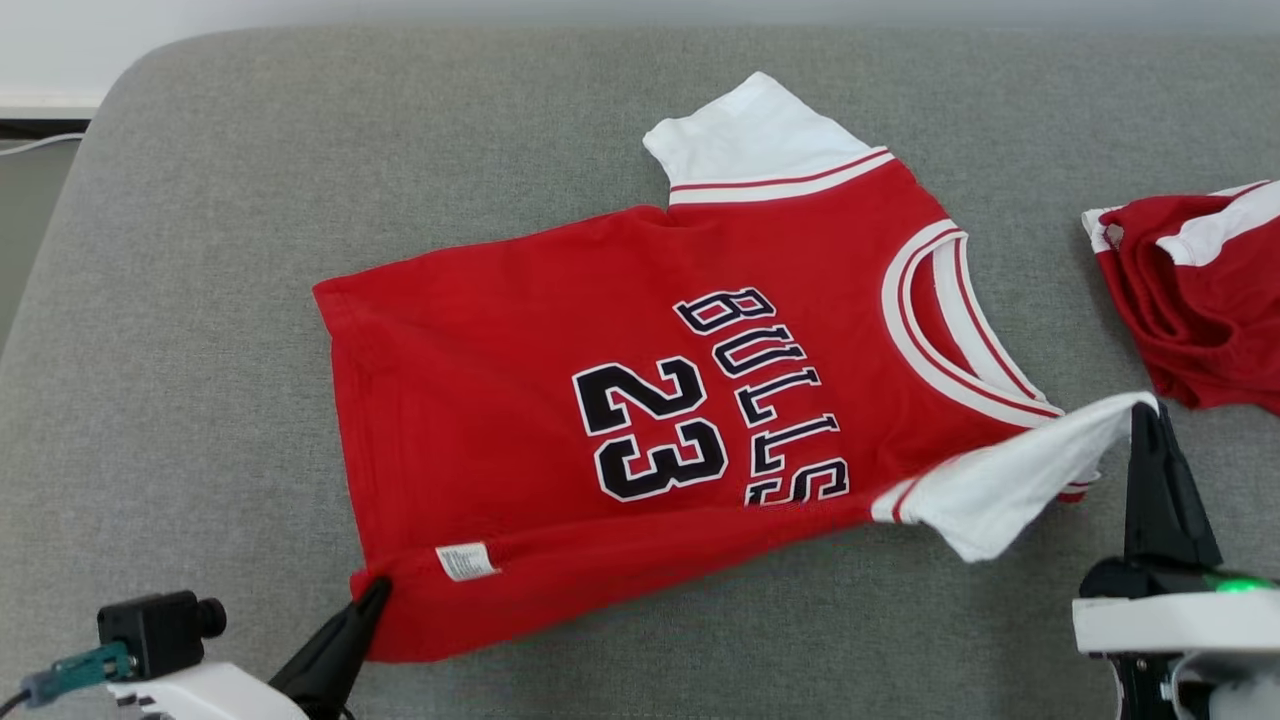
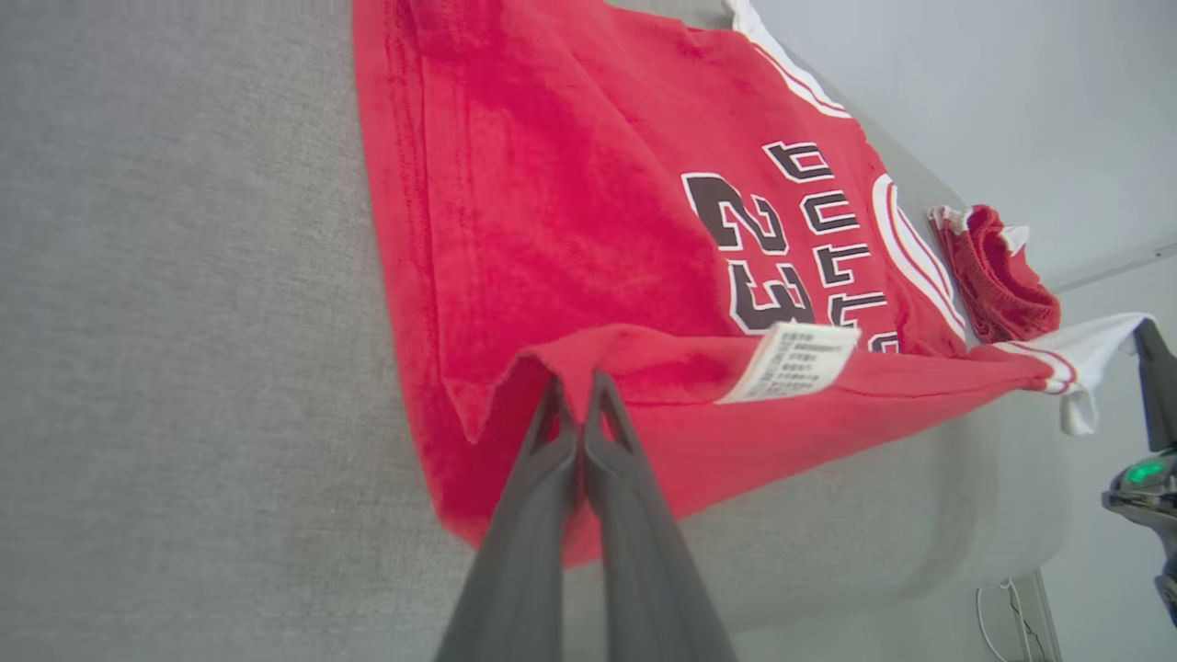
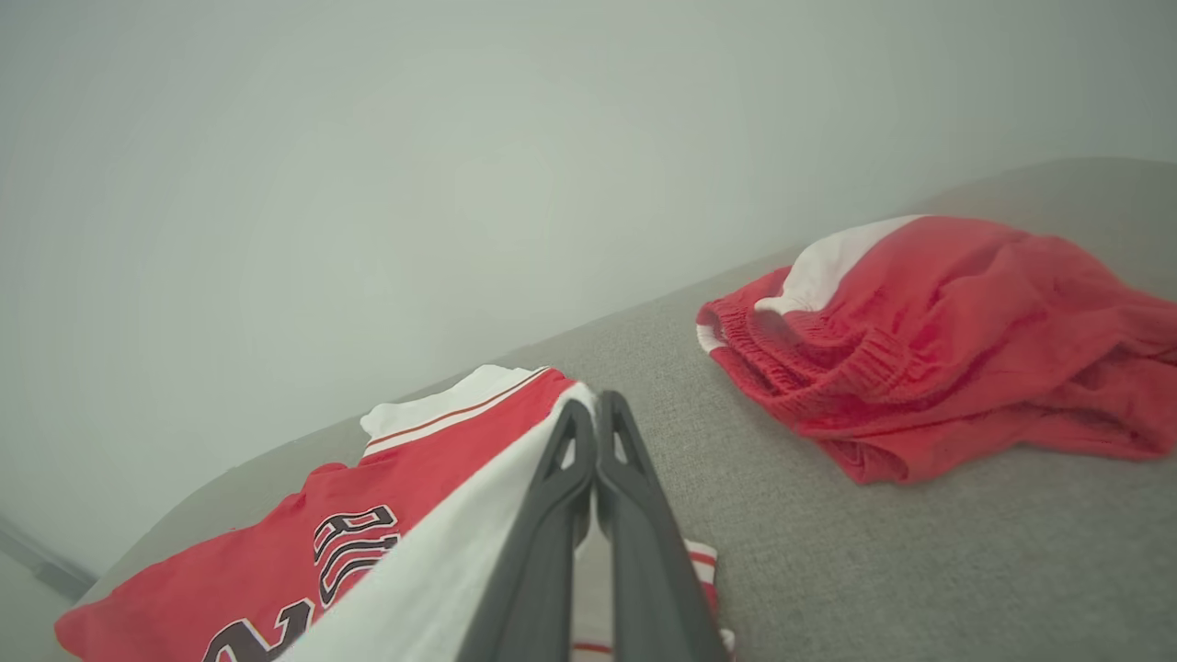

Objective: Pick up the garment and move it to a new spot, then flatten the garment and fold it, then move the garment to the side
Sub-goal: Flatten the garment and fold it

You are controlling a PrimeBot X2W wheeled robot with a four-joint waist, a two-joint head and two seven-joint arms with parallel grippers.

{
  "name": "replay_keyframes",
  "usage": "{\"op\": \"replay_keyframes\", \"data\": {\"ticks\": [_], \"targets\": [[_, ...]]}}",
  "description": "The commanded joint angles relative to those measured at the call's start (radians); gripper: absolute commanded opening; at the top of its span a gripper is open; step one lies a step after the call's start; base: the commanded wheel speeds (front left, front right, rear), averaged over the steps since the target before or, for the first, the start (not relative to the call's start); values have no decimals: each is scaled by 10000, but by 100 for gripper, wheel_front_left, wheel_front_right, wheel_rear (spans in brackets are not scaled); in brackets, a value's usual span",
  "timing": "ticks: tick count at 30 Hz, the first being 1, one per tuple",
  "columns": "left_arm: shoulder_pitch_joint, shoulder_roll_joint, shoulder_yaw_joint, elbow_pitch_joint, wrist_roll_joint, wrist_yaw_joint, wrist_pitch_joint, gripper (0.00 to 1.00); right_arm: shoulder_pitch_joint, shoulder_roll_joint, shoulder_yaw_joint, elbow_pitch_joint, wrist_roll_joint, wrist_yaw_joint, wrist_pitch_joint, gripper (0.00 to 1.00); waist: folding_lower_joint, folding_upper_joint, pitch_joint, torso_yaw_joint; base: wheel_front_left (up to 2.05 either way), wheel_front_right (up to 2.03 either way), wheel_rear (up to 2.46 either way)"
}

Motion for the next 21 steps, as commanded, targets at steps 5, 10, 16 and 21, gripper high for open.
{"op": "replay_keyframes", "data": {"ticks": [5, 10, 16, 21], "targets": [[-1359, 62, 529, 709, -320, -609, 82, 0, -1347, -316, 357, 602, -56, -2, -121, 0, 0, 0, 363, 7, 0, 0, 0], [-2199, -215, 423, 1776, -422, -1084, 179, 0, -2194, -541, 638, 1585, 21, -2, -66, 0, 0, 0, 544, 96, 0, 0, 0], [-3015, -612, 374, 2953, -585, -1652, 123, 0, -3020, -702, 1025, 2499, 147, -2, -84, 0, 0, 0, 742, 143, 0, 0, 0], [-3455, -807, 207, 3654, -441, -1894, 74, 0, -3422, -803, 1232, 3251, 256, -2, -96, 0, 0, 0, 788, 177, 0, 0, 0]]}}
